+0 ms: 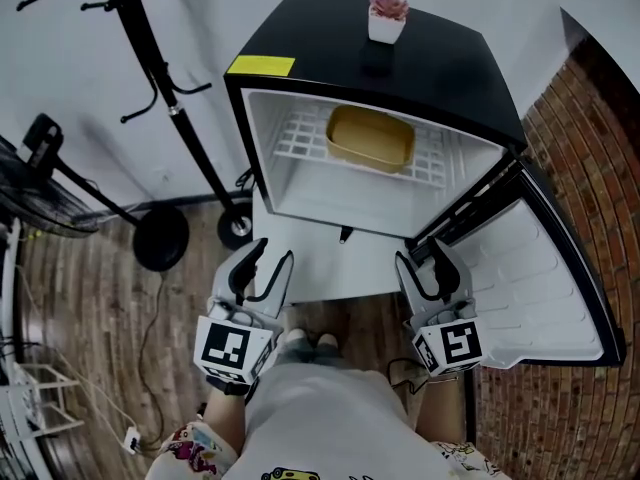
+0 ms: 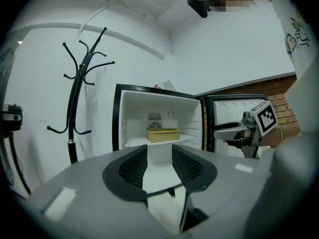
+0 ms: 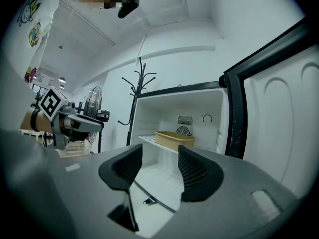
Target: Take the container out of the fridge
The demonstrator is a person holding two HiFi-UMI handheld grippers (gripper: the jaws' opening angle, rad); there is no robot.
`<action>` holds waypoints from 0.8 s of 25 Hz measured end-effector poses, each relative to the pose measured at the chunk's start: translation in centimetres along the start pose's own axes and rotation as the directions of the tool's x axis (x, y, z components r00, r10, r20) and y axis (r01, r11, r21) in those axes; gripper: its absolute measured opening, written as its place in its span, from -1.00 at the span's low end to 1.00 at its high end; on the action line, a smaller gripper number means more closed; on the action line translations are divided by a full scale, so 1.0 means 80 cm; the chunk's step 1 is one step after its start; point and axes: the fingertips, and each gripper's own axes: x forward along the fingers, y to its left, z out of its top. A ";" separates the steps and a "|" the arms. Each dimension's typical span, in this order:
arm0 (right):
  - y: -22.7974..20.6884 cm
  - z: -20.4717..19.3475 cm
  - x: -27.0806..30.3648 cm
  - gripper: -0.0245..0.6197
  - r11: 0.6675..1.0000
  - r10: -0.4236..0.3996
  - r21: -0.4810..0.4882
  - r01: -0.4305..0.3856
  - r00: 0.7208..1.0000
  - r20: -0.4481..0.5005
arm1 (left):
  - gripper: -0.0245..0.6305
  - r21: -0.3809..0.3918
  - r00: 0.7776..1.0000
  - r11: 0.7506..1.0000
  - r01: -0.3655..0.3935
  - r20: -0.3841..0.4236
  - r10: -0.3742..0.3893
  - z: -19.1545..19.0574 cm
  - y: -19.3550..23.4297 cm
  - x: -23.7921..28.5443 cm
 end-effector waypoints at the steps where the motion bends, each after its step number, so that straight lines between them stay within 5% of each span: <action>1: -0.002 0.001 0.003 -0.24 1.000 -0.004 -0.003 0.004 1.000 0.002 | -0.47 0.001 1.000 1.000 0.002 -0.001 -0.002 -0.001 0.003 0.002; 20: 0.004 0.016 0.067 -0.24 0.986 0.036 -0.162 -0.041 0.999 -0.033 | -0.47 -0.012 1.000 1.000 0.022 -0.002 -0.022 -0.005 0.033 0.013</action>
